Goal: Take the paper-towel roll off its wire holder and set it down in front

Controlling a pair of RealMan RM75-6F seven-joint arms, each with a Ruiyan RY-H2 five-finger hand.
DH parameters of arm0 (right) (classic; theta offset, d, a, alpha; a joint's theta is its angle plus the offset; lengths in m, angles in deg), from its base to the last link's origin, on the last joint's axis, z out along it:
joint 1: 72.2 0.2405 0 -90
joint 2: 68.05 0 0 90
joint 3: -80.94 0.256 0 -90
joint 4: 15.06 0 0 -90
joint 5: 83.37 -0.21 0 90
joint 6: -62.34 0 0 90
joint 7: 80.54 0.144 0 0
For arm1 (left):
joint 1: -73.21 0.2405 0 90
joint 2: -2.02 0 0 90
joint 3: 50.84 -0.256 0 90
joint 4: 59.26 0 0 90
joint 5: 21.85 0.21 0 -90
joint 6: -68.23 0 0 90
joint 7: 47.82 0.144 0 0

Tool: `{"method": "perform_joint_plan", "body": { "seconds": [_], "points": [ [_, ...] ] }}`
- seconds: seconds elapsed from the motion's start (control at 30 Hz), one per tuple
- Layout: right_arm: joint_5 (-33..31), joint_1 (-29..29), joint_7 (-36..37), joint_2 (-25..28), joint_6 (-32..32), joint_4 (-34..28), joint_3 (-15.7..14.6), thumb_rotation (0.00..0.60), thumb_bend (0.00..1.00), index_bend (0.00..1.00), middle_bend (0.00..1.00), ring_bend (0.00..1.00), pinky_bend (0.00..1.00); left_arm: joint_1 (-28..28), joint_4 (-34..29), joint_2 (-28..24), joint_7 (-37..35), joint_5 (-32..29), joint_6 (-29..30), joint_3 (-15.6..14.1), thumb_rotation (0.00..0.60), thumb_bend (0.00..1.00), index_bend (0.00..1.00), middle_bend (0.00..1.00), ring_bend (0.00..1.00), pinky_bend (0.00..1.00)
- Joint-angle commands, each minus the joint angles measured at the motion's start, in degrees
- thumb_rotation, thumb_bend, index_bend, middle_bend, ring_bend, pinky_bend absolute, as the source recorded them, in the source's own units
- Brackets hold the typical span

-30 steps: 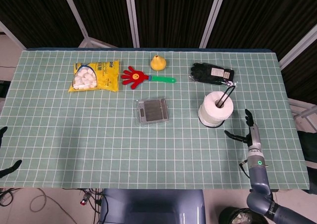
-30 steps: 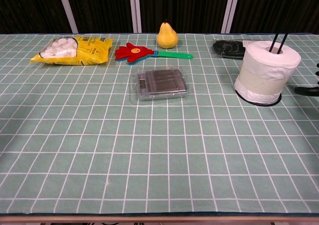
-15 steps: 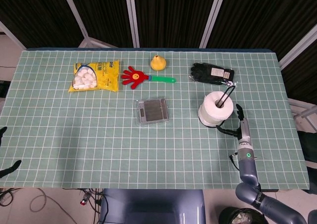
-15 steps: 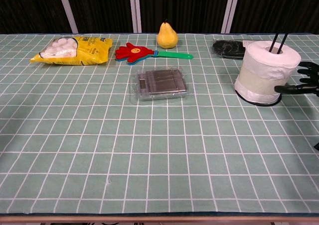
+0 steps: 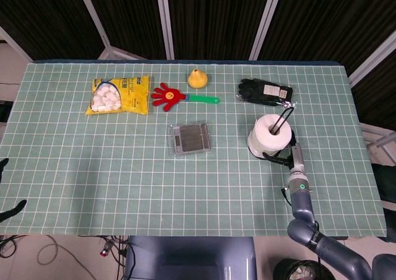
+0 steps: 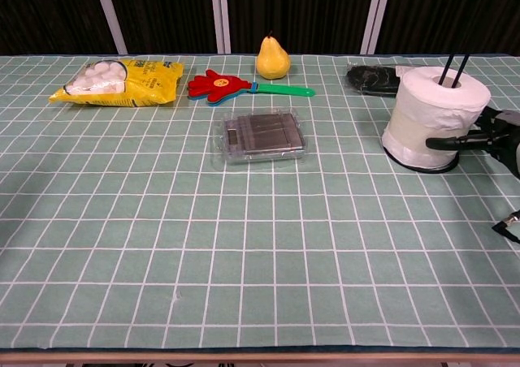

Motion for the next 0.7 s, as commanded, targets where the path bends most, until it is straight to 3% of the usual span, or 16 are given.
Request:
{"method": "perform_joint_plan", "body": {
  "seconds": [0.03,0.7],
  "points": [
    [-0.59,0.84,-0.3,-0.55,-0.73,0.86,0.7,0.6,0.0,0.0,0.0,0.0,0.0,0.01,0.02,0.0,-0.03,-0.09,0.03,0.05,0.6,0.1,0.12,0.0,0.0,0.0],
    [-2.51,4.93,-0.71,-3.18,-3.71,5.12,4.51,0.6,0.0,0.0,0.0,0.0,0.0,-0.04,-0.12,0.03,0.59,-0.53,-0.32,-0.07,0.6,0.1,0.12,0.0,0.0,0.0]
  ]
}}
